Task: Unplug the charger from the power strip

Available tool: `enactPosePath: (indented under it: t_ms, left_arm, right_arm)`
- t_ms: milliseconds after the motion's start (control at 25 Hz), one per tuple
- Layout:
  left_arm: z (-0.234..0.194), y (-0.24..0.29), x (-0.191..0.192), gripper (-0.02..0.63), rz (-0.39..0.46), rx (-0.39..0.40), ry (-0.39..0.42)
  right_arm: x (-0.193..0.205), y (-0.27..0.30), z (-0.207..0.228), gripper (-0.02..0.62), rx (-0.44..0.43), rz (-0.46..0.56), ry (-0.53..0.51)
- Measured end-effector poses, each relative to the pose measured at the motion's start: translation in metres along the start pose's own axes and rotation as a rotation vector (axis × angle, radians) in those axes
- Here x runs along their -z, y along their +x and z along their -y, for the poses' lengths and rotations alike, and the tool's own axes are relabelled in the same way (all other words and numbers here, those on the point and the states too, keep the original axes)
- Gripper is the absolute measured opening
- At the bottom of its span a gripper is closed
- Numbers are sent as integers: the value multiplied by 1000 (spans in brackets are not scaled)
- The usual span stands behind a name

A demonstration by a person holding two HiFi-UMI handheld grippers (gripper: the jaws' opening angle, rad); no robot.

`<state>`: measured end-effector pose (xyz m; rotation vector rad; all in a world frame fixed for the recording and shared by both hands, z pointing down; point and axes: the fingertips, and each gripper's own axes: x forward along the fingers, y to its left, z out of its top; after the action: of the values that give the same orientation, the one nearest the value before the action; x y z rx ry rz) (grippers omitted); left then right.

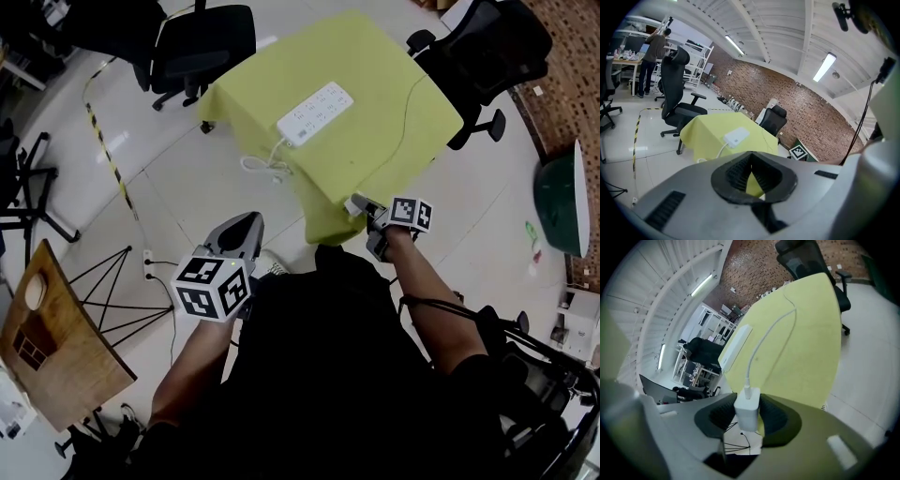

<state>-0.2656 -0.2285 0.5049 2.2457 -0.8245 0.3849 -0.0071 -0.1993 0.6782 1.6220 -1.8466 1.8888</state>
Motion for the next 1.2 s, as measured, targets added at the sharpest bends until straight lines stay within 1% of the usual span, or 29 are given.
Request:
enactPosePath:
  t_ms: [200, 440, 560, 720, 840, 1000, 1120, 1200]
  left_arm:
    - [-2, -6, 4, 6, 6, 5, -5]
    - [-1, -6, 8, 6, 8, 15, -13]
    - [2, -3, 10, 6, 7, 23, -17]
    - [10, 7, 7, 6, 12, 34, -10]
    - [17, 13, 4, 6, 16, 37, -8]
    - [34, 24, 3, 6, 13, 31, 11]
    - [46, 30, 2, 6, 21, 2, 19]
    - [54, 33, 2, 6, 32, -24, 16]
  right_arm:
    - [1, -6, 5, 161, 43, 29, -1]
    - [5, -18, 8, 169, 79, 26, -29]
    - [7, -28, 8, 170, 92, 27, -57]
    - [-1, -48, 4, 166, 102, 54, -113]
    - [-11, -62, -5, 164, 84, 77, -148]
    - [-28, -79, -18, 156, 36, 101, -206]
    - [-38, -87, -28, 147, -11, 97, -263]
    - [-47, -93, -31, 130, -28, 103, -325]
